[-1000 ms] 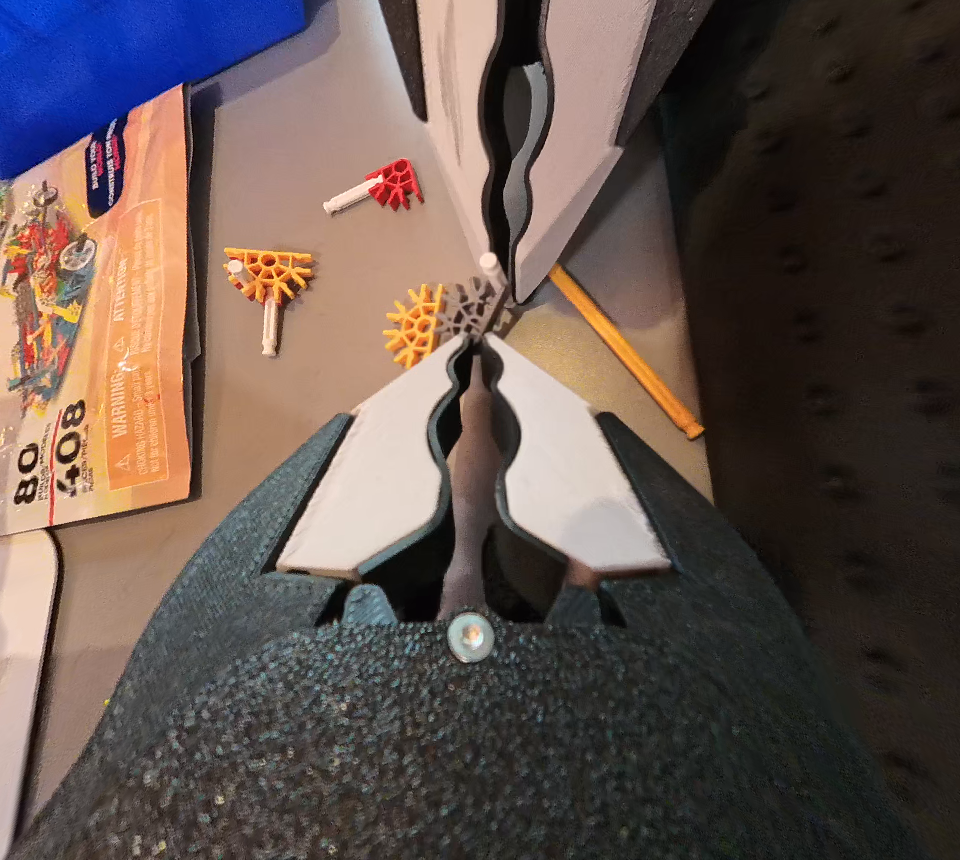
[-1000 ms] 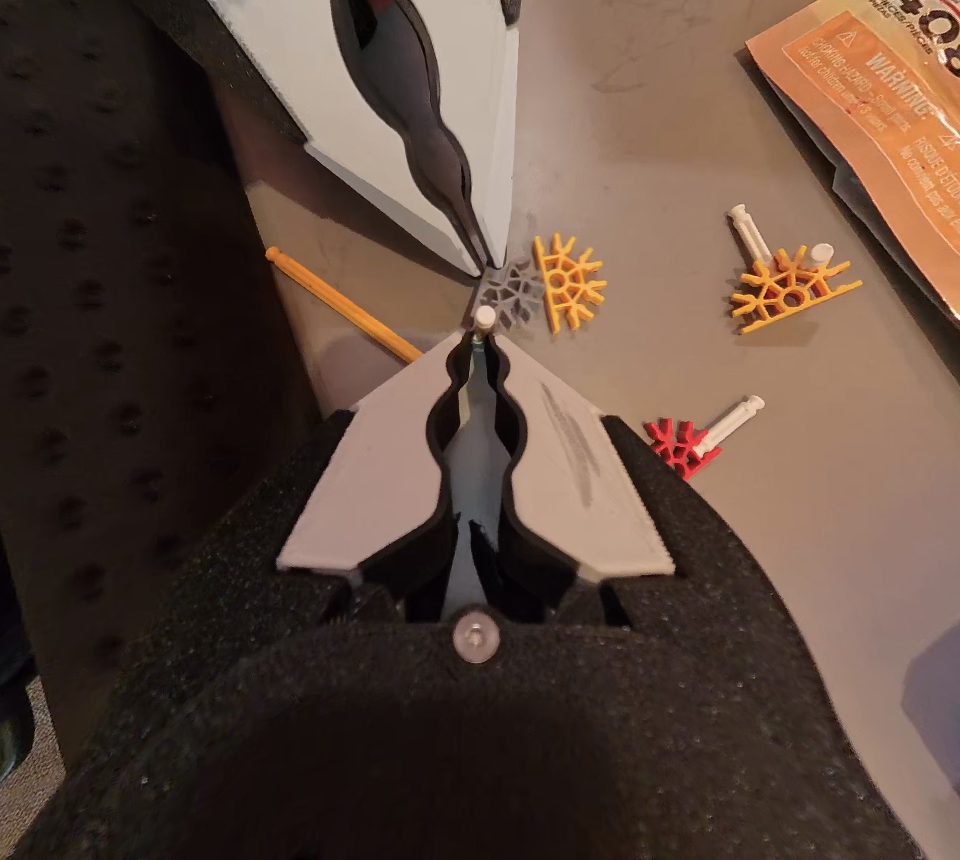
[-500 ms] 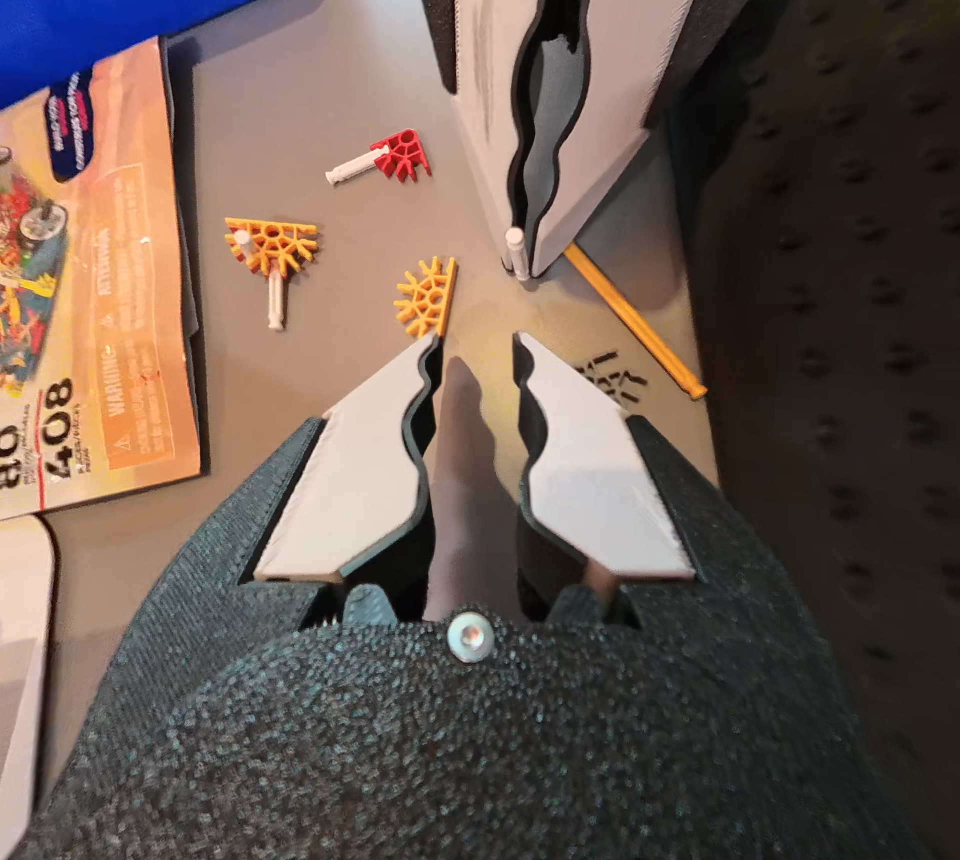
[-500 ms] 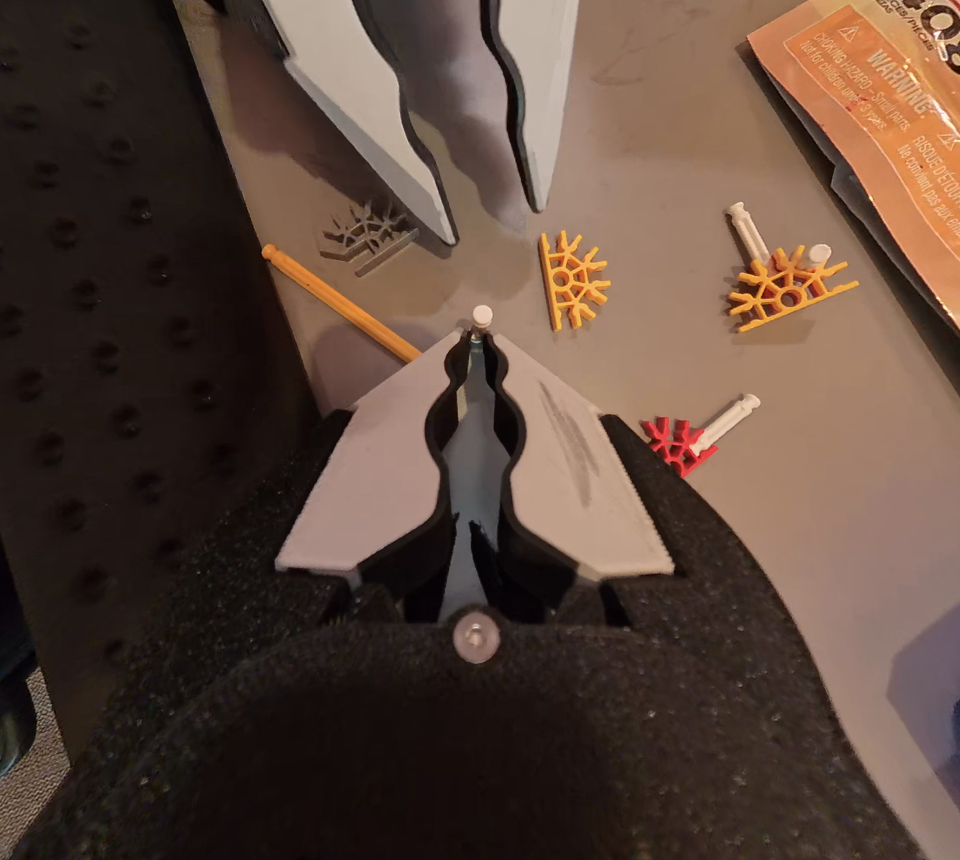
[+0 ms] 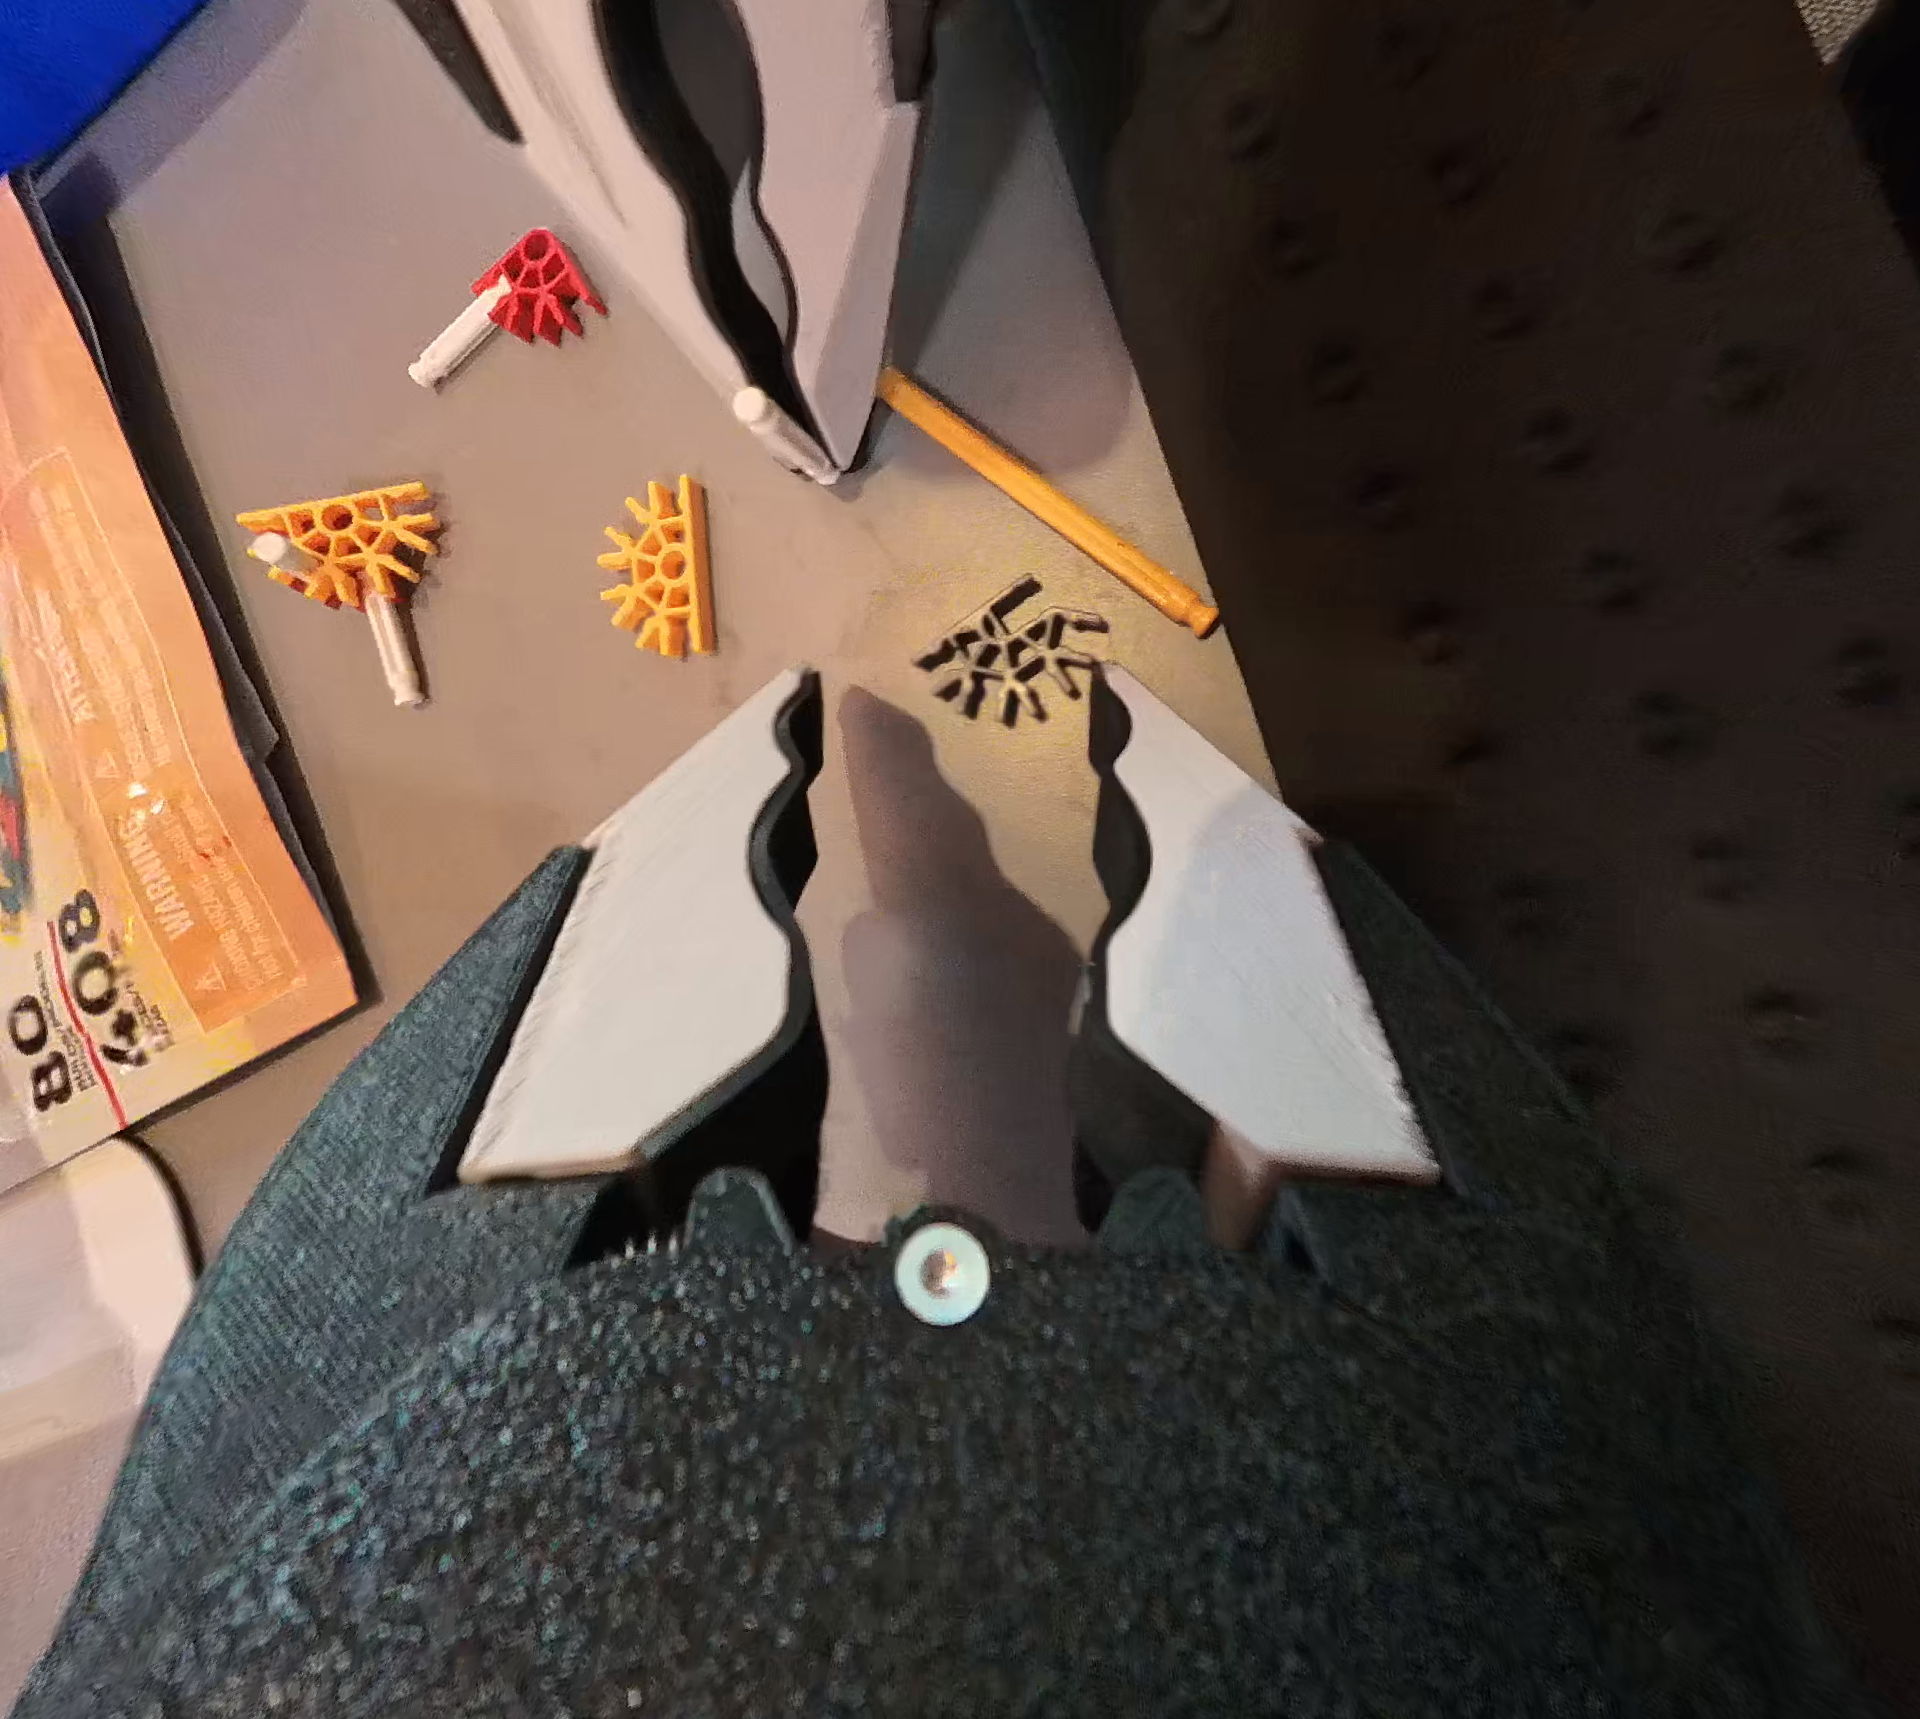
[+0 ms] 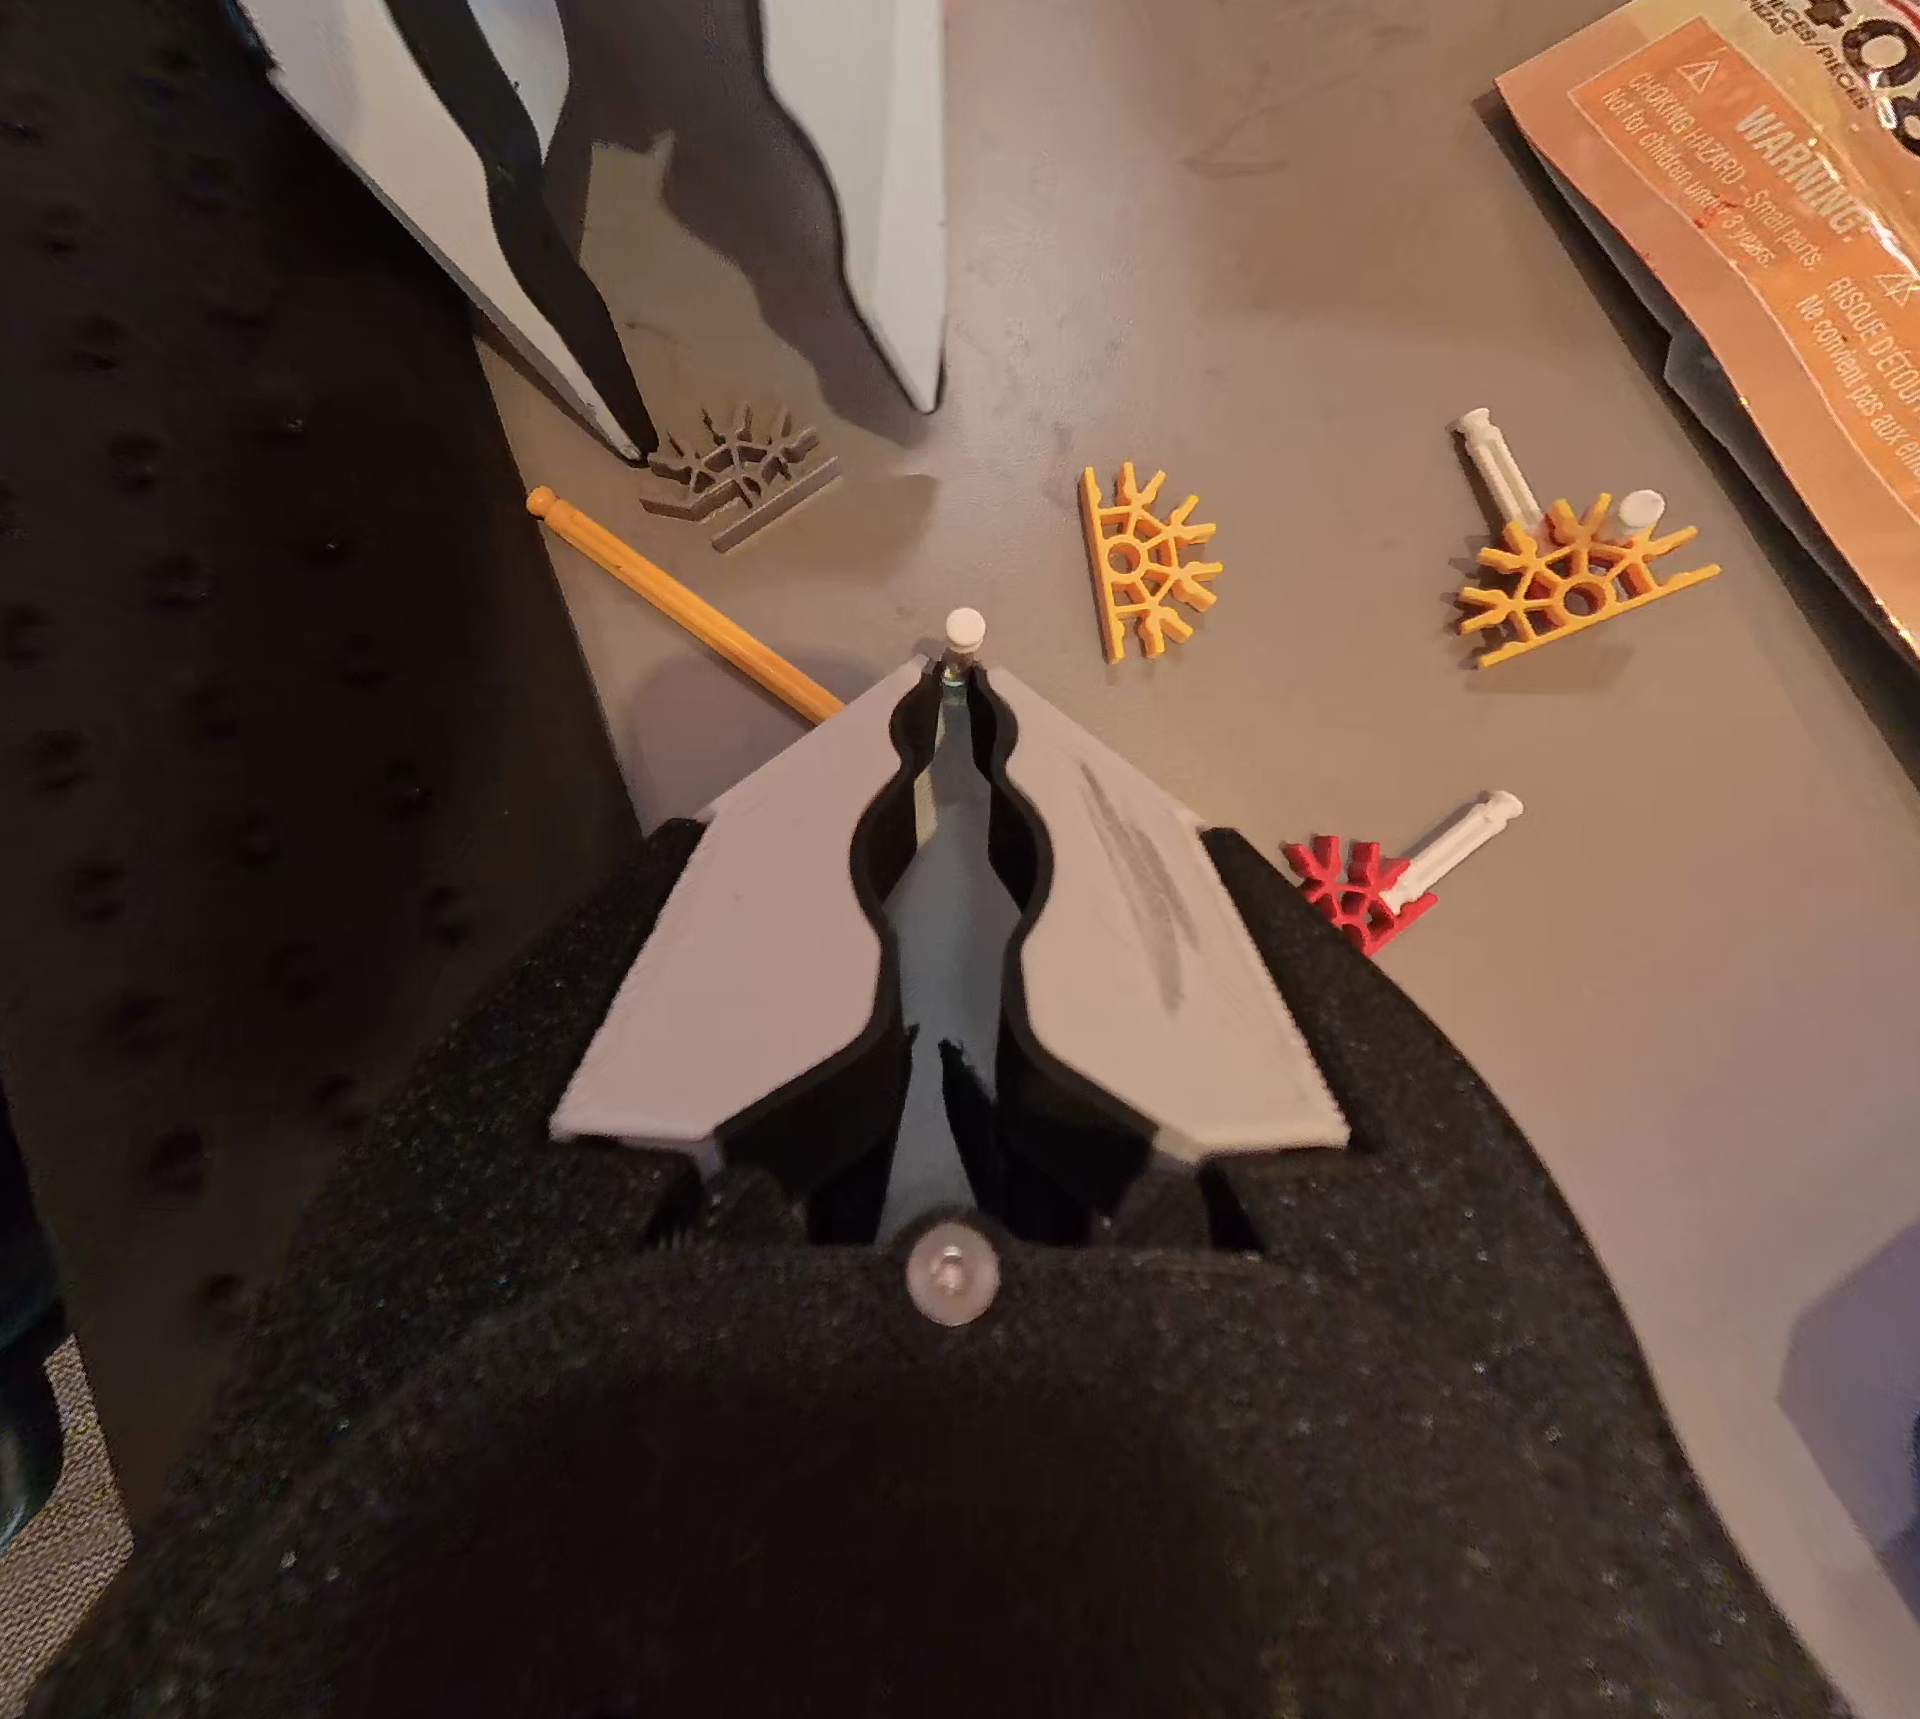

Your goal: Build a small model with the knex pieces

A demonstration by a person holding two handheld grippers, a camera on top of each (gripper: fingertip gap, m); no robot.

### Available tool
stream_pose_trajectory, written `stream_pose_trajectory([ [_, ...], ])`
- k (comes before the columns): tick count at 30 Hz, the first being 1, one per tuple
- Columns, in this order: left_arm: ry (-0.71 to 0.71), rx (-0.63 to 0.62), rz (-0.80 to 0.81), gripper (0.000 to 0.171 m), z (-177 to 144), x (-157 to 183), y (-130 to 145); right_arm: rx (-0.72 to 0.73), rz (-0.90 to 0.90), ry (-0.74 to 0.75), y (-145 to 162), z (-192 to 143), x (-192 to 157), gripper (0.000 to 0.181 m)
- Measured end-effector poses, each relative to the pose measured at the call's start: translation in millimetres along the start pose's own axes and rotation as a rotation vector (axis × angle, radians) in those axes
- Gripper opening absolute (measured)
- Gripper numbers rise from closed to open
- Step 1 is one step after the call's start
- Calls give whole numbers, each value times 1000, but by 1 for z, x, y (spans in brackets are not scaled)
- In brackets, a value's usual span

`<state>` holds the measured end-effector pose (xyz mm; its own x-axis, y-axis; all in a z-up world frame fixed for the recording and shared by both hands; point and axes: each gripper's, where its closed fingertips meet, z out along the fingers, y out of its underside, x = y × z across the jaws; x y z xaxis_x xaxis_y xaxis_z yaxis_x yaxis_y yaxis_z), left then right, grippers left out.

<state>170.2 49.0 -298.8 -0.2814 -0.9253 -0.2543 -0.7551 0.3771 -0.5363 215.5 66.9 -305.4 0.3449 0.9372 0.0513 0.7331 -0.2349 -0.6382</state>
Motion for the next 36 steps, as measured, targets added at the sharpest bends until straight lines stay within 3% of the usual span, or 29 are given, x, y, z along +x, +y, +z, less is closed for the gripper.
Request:
stream_pose_trajectory([
  [2,23,0,-1,47,2,1,-1,2,2,4,0,0,0,5],
  [4,59,0,21,34,3,7,-2,7,7,2,0,0,0,5],
  [6,-20,-32,47,14,3,-5,3,10,6,-1,0,0,0,5],
  [12,-79,-60,-27,35,-2,-20,11,14,3,-3,0,0,0,5],
  [17,-100,-80,-48,36,-1,-27,16,19,2,-4,0,0,0,5],
  [26,-13,0,-48,19,-1,-9,0,27,5,-1,0,0,0,5],
  [29,-72,-34,-103,35,-4,-27,8,27,3,-1,0,0,0,5],
  [36,-26,-40,-42,39,5,-25,7,29,2,-4,0,0,0,5],
])
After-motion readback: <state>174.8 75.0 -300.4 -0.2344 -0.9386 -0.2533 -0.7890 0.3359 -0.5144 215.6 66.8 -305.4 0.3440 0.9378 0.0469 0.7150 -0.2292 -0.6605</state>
